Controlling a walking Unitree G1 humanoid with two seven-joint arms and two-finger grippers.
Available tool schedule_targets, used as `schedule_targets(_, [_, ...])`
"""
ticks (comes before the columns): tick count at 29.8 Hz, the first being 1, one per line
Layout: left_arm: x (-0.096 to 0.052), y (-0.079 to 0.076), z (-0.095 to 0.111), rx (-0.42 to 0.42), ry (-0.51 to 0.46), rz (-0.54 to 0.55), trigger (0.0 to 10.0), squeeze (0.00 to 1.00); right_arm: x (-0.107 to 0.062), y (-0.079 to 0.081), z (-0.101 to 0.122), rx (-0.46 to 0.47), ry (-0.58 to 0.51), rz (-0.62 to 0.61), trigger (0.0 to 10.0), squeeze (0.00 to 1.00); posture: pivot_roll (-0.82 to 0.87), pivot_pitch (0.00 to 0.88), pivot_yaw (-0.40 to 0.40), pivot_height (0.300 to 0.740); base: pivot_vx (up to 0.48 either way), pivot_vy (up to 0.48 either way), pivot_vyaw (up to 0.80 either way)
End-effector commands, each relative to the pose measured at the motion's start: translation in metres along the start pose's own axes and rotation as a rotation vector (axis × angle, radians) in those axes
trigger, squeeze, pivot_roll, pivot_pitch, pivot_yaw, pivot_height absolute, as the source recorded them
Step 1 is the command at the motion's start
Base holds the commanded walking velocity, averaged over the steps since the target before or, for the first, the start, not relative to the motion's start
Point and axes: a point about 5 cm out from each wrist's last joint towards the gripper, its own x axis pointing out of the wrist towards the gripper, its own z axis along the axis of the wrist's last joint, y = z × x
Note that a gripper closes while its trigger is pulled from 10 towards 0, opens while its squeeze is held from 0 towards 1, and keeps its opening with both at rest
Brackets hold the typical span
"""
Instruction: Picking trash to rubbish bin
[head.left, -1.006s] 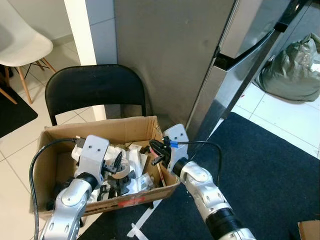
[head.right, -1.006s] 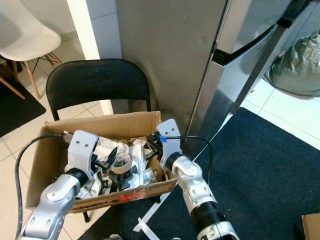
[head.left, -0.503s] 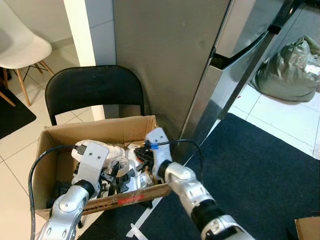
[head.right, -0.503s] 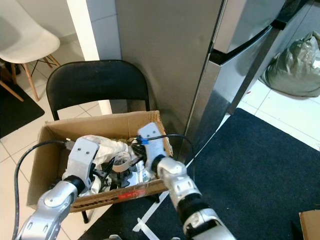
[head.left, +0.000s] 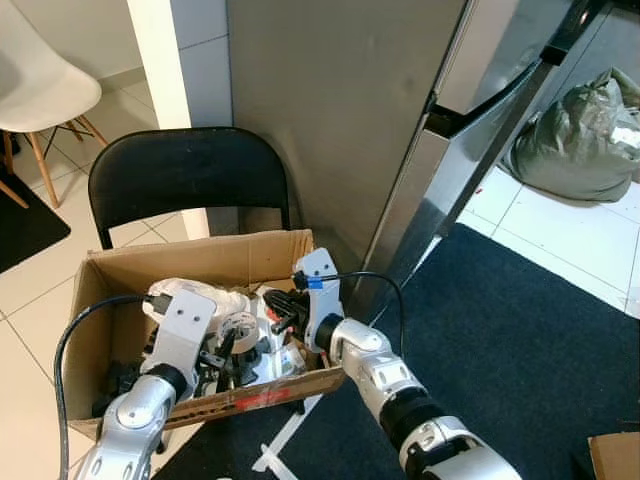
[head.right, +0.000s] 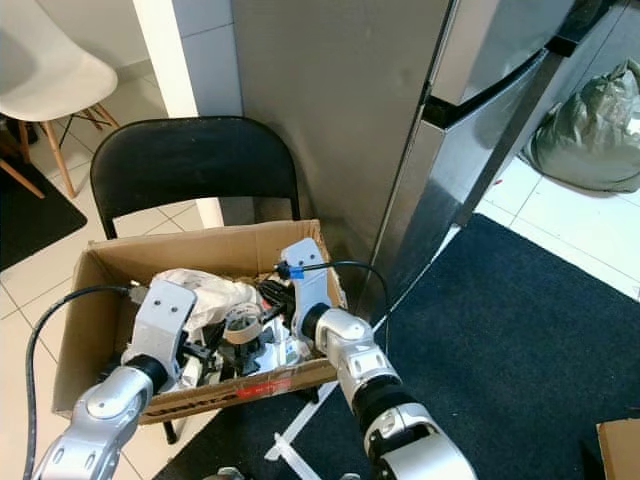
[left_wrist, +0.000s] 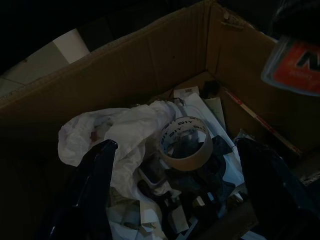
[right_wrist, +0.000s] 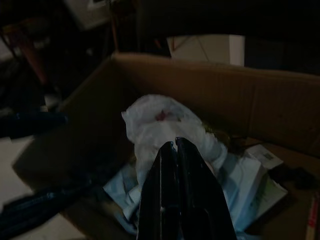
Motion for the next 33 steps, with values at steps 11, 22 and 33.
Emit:
schedule_targets(11, [-0.001,-0.002,0.0,-0.008,0.008,0.001,10.0,0.0,0.037,0.044,0.041,0.169,-0.216,0.111,10.0,0.0,0.07,0.164,-0.076,0.74,0.0,0.0,0.0])
schedule_targets(22, [0.0,-0.002,0.0,-0.008,0.009,-0.001,10.0,0.0,0.041,0.053,0.051,0.219,-0.26,0.178,10.0,1.0,0.07,0.167,-0.075,0.74,0.0,0.0,0.0])
schedule_targets(33, [0.002,-0.003,0.001,-0.009,0.003,-0.008,10.0,0.0,0.039,0.052,0.051,0.182,-0.264,0.18,10.0,0.0,0.06,0.158,-0.072,0.74,0.0,0.0,0.0])
